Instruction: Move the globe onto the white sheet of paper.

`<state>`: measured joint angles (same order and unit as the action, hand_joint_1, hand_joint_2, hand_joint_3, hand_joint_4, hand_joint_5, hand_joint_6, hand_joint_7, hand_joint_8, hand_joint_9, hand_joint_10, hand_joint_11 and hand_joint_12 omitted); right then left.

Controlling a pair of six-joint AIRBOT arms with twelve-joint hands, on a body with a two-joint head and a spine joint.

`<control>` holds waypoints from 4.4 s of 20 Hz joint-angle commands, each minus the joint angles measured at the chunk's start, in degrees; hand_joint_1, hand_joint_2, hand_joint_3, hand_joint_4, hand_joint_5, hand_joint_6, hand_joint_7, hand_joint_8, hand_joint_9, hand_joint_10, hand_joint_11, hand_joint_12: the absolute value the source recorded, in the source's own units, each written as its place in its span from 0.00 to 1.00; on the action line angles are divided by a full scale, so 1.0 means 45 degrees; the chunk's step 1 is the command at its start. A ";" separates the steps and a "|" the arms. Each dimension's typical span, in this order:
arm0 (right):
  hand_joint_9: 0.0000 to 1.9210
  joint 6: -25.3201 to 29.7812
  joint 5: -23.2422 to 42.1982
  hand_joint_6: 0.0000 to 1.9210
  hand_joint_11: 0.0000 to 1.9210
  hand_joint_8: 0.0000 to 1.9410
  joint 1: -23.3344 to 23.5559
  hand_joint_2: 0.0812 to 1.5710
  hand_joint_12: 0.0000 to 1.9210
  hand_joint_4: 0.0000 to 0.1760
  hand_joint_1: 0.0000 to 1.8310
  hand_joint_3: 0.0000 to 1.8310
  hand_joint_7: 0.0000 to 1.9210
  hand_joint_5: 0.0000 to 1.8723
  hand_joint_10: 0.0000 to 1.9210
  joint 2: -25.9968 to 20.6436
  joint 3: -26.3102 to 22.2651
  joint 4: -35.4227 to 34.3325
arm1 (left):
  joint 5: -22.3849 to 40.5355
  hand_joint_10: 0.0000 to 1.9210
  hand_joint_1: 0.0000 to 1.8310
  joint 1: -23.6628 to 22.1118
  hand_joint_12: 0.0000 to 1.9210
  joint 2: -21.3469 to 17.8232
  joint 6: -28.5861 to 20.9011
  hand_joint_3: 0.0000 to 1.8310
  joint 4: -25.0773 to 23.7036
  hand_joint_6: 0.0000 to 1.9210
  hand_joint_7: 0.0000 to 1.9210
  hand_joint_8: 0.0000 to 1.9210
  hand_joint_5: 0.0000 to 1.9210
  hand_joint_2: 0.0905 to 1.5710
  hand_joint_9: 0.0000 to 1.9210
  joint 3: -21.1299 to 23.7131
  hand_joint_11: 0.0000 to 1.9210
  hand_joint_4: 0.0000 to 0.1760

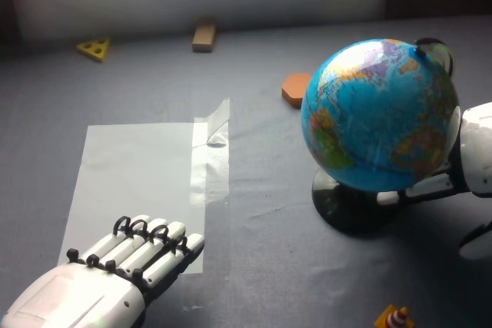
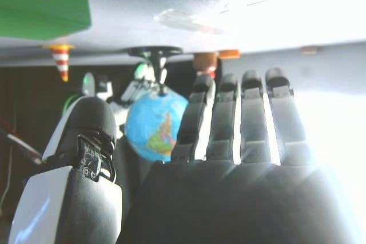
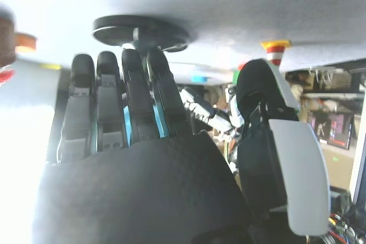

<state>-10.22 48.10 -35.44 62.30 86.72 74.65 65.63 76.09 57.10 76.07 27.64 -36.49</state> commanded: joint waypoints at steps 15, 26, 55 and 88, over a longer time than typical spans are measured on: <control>0.07 0.0137 -0.1135 0.01 0.00 0.00 0.0389 0.78 0.11 0.00 0.00 0.00 0.08 0.10 0.00 0.1212 -0.0060 -0.0775 | 0.0942 0.00 0.00 -0.0169 0.00 -0.0301 -0.0255 0.00 0.0392 0.00 0.00 0.00 0.03 0.78 0.00 -0.0431 0.00 0.09; 0.07 -0.0184 -0.2361 0.00 0.00 0.00 0.0837 0.77 0.09 0.00 0.00 0.00 0.07 0.10 0.00 0.2406 -0.0321 -0.0769 | 0.0350 0.00 0.00 -0.0285 0.00 -0.0418 -0.0254 0.00 0.0591 0.00 0.00 0.00 0.03 0.77 0.00 -0.0633 0.00 0.09; 0.06 0.0950 -0.5045 0.00 0.00 0.00 0.2747 0.77 0.11 0.00 0.00 0.00 0.07 0.09 0.00 0.5518 -0.0070 0.1480 | 0.0028 0.00 0.00 -0.0492 0.00 -0.0573 -0.0231 0.00 0.1288 0.00 0.00 0.00 0.03 0.77 0.00 -0.0892 0.01 0.09; 0.08 0.2688 -0.5138 0.01 0.00 0.00 0.3798 0.76 0.11 0.00 0.00 0.00 0.08 0.11 0.00 0.4031 -0.1350 0.1156 | 0.0052 0.00 0.00 -0.0018 0.00 -0.0750 -0.0548 0.00 0.1442 0.00 0.00 0.00 0.03 0.76 0.00 -0.0851 0.00 0.09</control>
<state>1.61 23.35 -19.09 80.40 80.42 82.00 60.27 76.12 53.76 73.82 36.01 -40.45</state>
